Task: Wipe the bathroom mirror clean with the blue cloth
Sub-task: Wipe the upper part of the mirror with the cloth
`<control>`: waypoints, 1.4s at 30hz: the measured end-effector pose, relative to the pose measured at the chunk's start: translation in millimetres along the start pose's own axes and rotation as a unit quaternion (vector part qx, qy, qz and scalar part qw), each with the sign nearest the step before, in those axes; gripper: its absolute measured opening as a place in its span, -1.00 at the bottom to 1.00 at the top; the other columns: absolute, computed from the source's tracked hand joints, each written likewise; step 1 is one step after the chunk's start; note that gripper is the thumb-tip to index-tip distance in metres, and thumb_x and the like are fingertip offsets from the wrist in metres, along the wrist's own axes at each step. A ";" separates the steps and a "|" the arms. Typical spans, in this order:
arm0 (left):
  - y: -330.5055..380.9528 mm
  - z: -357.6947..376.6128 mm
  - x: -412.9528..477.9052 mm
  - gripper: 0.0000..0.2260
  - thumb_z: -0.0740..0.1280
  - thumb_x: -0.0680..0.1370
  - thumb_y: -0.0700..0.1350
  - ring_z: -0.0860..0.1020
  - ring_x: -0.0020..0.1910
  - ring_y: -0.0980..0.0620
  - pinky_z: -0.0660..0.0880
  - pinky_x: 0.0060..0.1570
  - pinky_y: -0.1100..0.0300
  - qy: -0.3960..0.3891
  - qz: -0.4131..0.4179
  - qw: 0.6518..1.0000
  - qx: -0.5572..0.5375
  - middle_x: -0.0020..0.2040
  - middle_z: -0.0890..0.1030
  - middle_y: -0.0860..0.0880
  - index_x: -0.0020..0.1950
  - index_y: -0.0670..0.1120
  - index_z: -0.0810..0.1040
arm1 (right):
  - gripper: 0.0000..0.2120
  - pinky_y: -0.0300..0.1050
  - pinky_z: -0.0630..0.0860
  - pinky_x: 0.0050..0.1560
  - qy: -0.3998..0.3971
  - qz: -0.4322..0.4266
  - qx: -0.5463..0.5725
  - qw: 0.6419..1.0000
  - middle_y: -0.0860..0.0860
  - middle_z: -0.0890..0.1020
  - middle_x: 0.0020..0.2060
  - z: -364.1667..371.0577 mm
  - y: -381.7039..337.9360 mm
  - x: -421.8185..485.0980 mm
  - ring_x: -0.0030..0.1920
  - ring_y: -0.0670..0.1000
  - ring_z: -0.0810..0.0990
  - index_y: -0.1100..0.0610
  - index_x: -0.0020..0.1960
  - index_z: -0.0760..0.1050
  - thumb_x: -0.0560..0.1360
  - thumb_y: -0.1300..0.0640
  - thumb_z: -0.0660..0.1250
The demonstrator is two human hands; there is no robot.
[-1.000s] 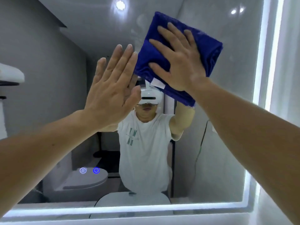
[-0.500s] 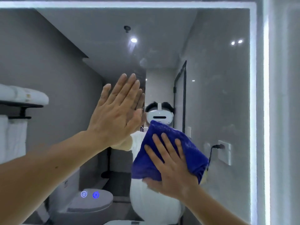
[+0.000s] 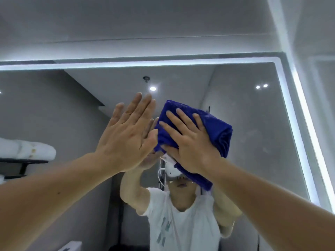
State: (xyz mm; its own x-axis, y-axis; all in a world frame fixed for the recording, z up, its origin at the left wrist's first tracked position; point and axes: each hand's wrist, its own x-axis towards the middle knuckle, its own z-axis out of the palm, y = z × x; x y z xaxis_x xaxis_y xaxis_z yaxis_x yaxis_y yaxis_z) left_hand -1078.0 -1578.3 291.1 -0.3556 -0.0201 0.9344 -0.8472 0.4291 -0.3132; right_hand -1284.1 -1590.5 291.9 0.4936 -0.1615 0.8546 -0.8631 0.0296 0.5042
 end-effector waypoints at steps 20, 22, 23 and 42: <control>-61.5 -25.4 64.2 -0.34 -0.27 0.54 0.26 -0.34 0.53 0.21 -0.30 0.53 0.10 0.065 0.012 0.998 -0.014 0.60 -0.23 0.12 0.59 0.03 -0.20 | -0.56 0.04 0.10 0.43 0.070 0.093 0.028 0.993 -0.01 0.33 0.47 -29.5 91.5 203.1 0.46 0.07 0.26 -0.02 0.49 0.23 0.63 -0.07 0.05; -62.0 -23.1 64.0 -0.33 -0.29 0.53 0.27 -0.35 0.53 0.22 -0.30 0.53 0.09 0.060 0.001 0.998 -0.007 0.59 -0.25 0.11 0.59 0.02 -0.21 | -0.54 0.03 -0.07 0.50 0.039 0.037 0.064 0.997 -0.07 0.20 0.53 -24.9 71.4 194.1 0.54 0.01 0.07 -0.04 0.53 0.16 0.65 -0.08 0.04; -60.8 -21.5 63.3 -0.34 -0.28 0.53 0.26 -0.35 0.53 0.21 -0.31 0.53 0.09 0.062 -0.005 0.998 -0.009 0.59 -0.25 0.11 0.59 0.01 -0.20 | -0.54 0.02 -0.12 0.51 0.032 0.021 0.075 0.996 -0.08 0.17 0.54 -23.4 62.1 187.4 0.55 -0.01 0.03 -0.04 0.54 0.15 0.66 -0.07 0.04; -15.6 -35.0 49.5 -0.37 -0.21 0.57 0.21 -0.27 0.57 0.14 -0.21 0.56 -0.02 0.047 0.013 0.997 -0.053 0.62 -0.18 0.03 0.60 -0.03 -0.13 | -0.46 -0.05 -0.01 0.53 -0.009 -0.176 0.086 0.981 -0.12 0.24 0.48 -17.1 63.5 -32.4 0.53 -0.07 0.11 -0.03 0.50 0.26 0.55 0.01 0.28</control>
State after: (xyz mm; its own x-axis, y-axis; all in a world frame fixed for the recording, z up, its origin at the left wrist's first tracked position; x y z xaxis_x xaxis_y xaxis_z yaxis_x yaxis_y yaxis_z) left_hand -1068.6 -1554.4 348.2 -0.3352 0.0745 0.9392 -0.7898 0.5213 -0.3233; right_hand -1353.1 -1566.5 298.4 0.7630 -0.1496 0.6289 -0.6463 -0.1973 0.7372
